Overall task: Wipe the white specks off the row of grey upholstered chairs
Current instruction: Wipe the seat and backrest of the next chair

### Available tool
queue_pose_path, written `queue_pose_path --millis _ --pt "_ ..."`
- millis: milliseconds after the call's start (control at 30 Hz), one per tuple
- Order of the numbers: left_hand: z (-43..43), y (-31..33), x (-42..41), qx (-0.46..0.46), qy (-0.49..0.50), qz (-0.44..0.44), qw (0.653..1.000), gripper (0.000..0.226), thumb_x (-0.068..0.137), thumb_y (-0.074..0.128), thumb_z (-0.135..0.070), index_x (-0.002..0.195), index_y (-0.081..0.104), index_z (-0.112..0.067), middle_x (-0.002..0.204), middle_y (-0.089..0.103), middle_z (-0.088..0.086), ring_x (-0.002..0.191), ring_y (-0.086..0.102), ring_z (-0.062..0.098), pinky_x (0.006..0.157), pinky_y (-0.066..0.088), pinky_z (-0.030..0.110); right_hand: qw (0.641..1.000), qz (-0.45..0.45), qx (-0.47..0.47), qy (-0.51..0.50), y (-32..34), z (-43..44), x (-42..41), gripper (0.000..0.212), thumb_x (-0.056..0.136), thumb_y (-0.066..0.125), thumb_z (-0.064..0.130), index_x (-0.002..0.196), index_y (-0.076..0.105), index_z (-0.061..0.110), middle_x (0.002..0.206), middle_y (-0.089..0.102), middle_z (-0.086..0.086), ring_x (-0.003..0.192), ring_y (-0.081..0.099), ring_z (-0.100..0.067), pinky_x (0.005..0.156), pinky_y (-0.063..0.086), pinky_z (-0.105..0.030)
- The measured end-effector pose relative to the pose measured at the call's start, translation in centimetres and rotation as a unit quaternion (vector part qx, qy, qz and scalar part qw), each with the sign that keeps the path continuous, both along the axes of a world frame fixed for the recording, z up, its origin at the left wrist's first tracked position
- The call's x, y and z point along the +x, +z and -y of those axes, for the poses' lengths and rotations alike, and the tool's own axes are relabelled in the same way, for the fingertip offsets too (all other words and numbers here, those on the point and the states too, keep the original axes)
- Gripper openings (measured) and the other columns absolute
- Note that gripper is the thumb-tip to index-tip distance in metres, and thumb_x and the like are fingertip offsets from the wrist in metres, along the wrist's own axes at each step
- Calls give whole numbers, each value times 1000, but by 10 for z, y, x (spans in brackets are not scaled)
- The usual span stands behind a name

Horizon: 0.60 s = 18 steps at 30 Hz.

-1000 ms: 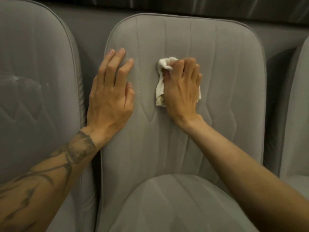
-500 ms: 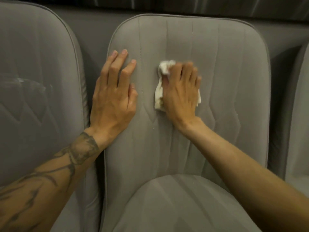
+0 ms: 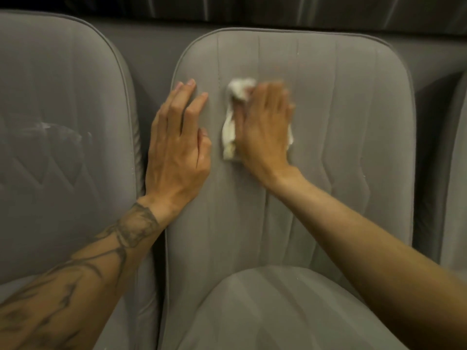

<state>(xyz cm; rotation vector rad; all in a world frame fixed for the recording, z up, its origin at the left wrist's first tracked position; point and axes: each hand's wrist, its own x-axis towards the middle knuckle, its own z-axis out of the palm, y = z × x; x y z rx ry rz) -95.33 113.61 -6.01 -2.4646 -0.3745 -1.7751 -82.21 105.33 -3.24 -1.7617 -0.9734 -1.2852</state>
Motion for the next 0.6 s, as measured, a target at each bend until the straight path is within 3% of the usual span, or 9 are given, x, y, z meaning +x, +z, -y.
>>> queue_pose_path --millis 67,133,300,367,500,600 --pt "0 0 0 -5 -4 2 1000 58 94 50 -5 152 44 -4 164 36 17 155 29 32 127 27 44 991 56 -98 75 -35 13 -13 27 100 49 33 104 59 8 101 57 -16 92 54 -34 79 38 -44" --pt "1 0 0 -8 -2 2 1000 58 94 50 -4 152 44 -4 164 36 17 155 29 32 127 27 42 982 77 -136 109 -32 20 -7 26 100 52 33 104 60 9 101 57 -15 91 54 -33 79 36 -43" --pt "3 0 -1 4 31 -9 999 60 92 50 -5 152 44 -8 165 35 15 156 28 31 126 26 53 999 -1 22 28 41 -12 7 30 99 47 35 103 60 8 104 57 -16 92 54 -32 77 42 -45" --pt "4 0 -2 6 61 -10 998 60 93 49 -9 153 44 -11 166 34 13 157 27 29 127 21 54 998 -30 51 23 37 -19 -3 30 99 47 33 105 61 7 105 58 -15 93 55 -32 78 43 -45" --pt "3 0 -1 -6 62 6 998 59 95 51 -13 154 42 -12 166 34 12 157 28 28 126 20 54 989 25 -90 112 -17 3 -20 26 101 47 32 106 58 9 103 55 -13 94 52 -31 82 41 -44" --pt "3 -3 -1 -22 62 31 997 59 97 49 -11 155 39 -10 165 36 12 154 32 27 125 24 53 984 88 -107 112 10 4 -8 28 101 47 35 104 60 10 101 55 -13 92 53 -30 80 35 -39"
